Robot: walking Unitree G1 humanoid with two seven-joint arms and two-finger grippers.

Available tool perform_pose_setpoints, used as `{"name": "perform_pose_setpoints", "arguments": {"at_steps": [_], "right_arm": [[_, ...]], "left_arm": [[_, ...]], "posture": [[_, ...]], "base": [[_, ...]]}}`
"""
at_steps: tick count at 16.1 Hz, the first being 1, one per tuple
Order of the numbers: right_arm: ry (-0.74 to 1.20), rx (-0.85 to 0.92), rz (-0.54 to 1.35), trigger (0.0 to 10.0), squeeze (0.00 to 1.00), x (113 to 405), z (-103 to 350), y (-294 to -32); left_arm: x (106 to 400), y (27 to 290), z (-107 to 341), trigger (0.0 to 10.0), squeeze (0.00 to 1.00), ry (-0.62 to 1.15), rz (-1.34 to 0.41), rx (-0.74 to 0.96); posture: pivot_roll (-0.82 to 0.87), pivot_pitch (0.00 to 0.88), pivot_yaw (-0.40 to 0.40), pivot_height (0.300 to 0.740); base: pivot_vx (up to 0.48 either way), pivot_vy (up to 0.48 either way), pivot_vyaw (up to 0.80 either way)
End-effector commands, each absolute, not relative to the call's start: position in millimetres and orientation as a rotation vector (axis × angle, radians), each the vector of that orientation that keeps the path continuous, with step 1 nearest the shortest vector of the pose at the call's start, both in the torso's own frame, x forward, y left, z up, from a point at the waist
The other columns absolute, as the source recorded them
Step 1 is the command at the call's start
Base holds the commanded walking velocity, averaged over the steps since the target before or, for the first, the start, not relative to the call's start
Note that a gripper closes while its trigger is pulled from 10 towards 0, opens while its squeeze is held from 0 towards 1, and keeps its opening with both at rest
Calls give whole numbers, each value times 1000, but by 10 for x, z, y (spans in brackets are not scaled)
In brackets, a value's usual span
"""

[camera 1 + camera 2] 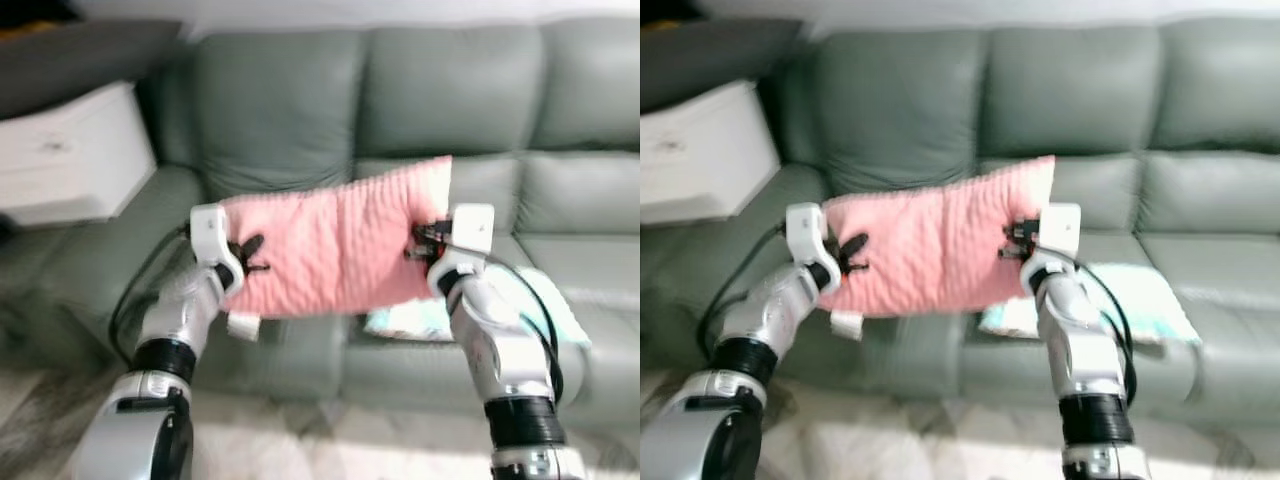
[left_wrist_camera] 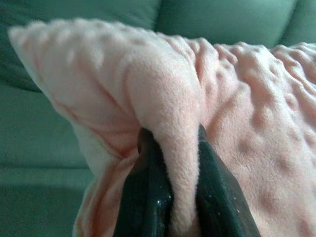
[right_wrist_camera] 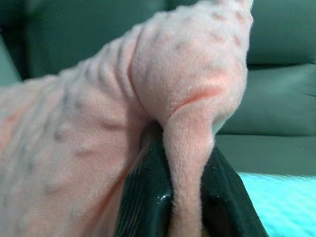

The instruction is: Move the pillow to the sofa

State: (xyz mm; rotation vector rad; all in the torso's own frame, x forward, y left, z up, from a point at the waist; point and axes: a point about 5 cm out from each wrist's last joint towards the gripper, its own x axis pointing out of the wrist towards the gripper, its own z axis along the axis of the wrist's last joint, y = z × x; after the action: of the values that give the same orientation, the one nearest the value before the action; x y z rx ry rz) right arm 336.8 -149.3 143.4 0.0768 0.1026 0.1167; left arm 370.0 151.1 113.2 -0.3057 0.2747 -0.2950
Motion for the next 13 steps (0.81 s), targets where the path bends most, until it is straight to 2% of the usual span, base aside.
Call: {"name": "perform_pose_setpoints", "arguments": {"at_steps": [1,12,13], "right_arm": [[75,77,138,10000,0,3385,1512,-1432],[75,77,138,10000,0,3385,1512,-1432],[68,79,134,10000,0,3372,1516,-1443]], "left_arm": [[3717,1563,1175,10000,0,264,-288,-289],[3716,1564,1173,10000,0,266,-287,-287],[3688,1575,1107,10000,0,288,-273,-265]], "posture": [[-111,0,55,740],[-111,0,55,740],[-113,0,61,740]], "base": [[0,0,-750],[0,0,-750],[0,0,0]]}}
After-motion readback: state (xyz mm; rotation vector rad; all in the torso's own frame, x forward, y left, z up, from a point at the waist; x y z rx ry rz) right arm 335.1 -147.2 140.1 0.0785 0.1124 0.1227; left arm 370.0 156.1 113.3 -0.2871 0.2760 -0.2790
